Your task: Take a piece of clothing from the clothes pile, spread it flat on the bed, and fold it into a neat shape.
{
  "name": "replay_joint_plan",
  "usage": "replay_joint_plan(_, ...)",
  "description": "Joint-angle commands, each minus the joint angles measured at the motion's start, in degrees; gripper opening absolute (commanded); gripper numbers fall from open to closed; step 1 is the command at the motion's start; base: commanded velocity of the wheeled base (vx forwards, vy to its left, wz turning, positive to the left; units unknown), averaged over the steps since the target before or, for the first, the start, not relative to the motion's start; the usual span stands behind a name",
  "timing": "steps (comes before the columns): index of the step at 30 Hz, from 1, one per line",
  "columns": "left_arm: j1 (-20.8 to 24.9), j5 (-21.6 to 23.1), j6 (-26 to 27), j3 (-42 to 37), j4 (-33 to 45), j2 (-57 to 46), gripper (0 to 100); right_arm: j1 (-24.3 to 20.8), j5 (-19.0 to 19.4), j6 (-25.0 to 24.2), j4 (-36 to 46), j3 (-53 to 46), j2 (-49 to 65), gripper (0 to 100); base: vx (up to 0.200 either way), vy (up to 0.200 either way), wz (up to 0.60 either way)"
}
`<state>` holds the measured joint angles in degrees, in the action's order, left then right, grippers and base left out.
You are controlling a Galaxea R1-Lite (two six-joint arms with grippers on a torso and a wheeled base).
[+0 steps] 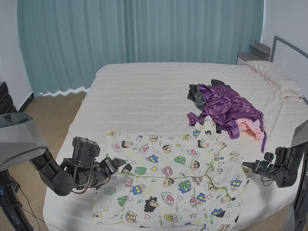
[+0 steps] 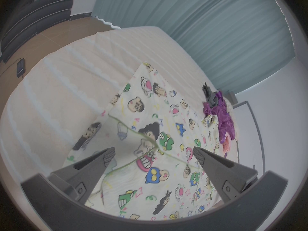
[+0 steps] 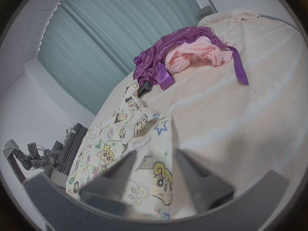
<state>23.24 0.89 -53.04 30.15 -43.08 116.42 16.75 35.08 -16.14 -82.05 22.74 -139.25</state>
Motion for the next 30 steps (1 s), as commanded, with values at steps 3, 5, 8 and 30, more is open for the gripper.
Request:
replay_joint_plan(3,2.7,-0.2,0.0,-5.7,0.1,-0.3,100,-3.3,-1.5,-0.3,0.6,-0.1,4.3,100,0.000,0.000,0.00)
replay_joint_plan(5,2.7,-0.2,0.0,-5.7,0.1,-0.3,100,-3.3,-1.5,-0.3,0.6,-0.1,4.3,100,0.000,0.000,0.00)
replay_joint_plan(8,3.7,-0.2,-2.8,-9.4,-0.2,-0.4,100,-5.1,-7.9,-0.6,-0.3,-2.8,7.0,100,0.000,0.000,0.00)
replay_joint_plan(30,9.5,-1.5,-10.2,-10.6,-0.3,-1.2,100,-5.7,-5.3,-11.9,-7.4,-13.1,9.8,100,0.000,0.000,0.00)
